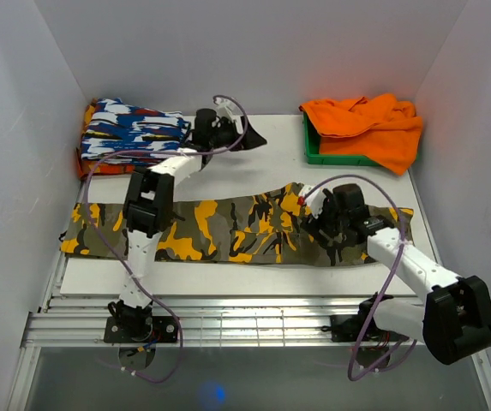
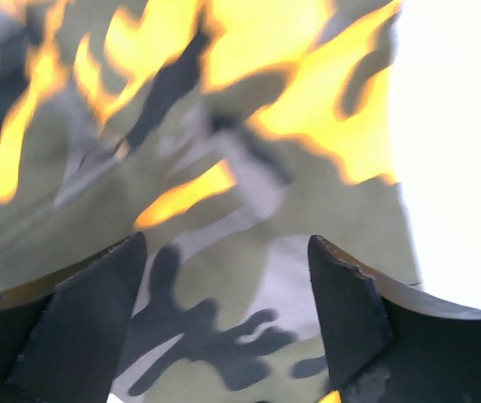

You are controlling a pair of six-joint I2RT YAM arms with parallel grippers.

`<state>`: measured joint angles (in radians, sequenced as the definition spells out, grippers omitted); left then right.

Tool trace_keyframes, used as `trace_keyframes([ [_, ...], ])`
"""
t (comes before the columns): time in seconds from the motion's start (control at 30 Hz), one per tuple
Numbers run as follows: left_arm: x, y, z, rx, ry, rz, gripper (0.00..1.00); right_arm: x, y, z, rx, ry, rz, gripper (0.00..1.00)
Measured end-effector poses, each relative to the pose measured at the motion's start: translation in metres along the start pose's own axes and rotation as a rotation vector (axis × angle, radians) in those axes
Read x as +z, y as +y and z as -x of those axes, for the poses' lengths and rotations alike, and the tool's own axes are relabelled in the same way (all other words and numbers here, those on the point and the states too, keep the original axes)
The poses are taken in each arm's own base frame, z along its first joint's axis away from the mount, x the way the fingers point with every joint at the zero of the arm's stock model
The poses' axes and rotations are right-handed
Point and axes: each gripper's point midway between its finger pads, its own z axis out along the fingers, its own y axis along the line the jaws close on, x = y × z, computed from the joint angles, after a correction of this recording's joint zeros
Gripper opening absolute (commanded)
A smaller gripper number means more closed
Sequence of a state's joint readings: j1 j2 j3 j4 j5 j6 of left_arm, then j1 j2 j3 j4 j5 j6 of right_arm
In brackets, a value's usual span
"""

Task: Fold and stack the trousers
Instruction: Fold the trousers

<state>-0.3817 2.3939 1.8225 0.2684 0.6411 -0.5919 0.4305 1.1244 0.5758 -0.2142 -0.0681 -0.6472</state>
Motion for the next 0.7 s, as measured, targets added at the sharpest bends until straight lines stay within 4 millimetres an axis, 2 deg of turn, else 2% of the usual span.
trace_keyframes([
  [0.1, -0.052, -0.008, 0.049, 0.097, -0.030, 0.068, 0.98, -0.009, -0.033, 0.027, 0.071, -0.043, -0.008, 0.87],
  [0.17, -0.094, -0.019, 0.074, 0.152, -0.063, 0.113, 0.98, -0.012, -0.054, 0.042, 0.122, -0.065, 0.011, 0.84],
  [0.23, -0.150, -0.032, 0.094, 0.196, -0.105, 0.167, 0.98, -0.011, -0.069, 0.051, 0.174, -0.072, 0.061, 0.79],
  [0.3, -0.195, -0.042, 0.101, 0.228, -0.128, 0.212, 0.98, -0.004, -0.071, 0.053, 0.224, -0.061, 0.135, 0.76],
  [0.37, -0.234, -0.049, 0.107, 0.269, -0.140, 0.256, 0.98, 0.006, -0.059, 0.048, 0.284, -0.037, 0.234, 0.71],
  [0.4, -0.251, -0.051, 0.107, 0.292, -0.130, 0.274, 0.95, 0.010, -0.051, 0.041, 0.322, -0.017, 0.282, 0.70],
  [0.47, -0.271, -0.048, 0.098, 0.306, -0.100, 0.294, 0.91, 0.017, -0.034, 0.028, 0.397, 0.030, 0.368, 0.68],
  [0.5, -0.281, -0.042, 0.086, 0.299, -0.075, 0.306, 0.88, 0.020, -0.028, 0.020, 0.436, 0.055, 0.404, 0.68],
  [0.57, -0.298, -0.022, 0.053, 0.247, 0.002, 0.338, 0.87, 0.026, -0.021, 0.003, 0.511, 0.102, 0.447, 0.68],
  [0.7, -0.328, 0.036, -0.029, 0.053, 0.178, 0.425, 0.83, 0.033, -0.029, -0.036, 0.659, 0.172, 0.451, 0.66],
])
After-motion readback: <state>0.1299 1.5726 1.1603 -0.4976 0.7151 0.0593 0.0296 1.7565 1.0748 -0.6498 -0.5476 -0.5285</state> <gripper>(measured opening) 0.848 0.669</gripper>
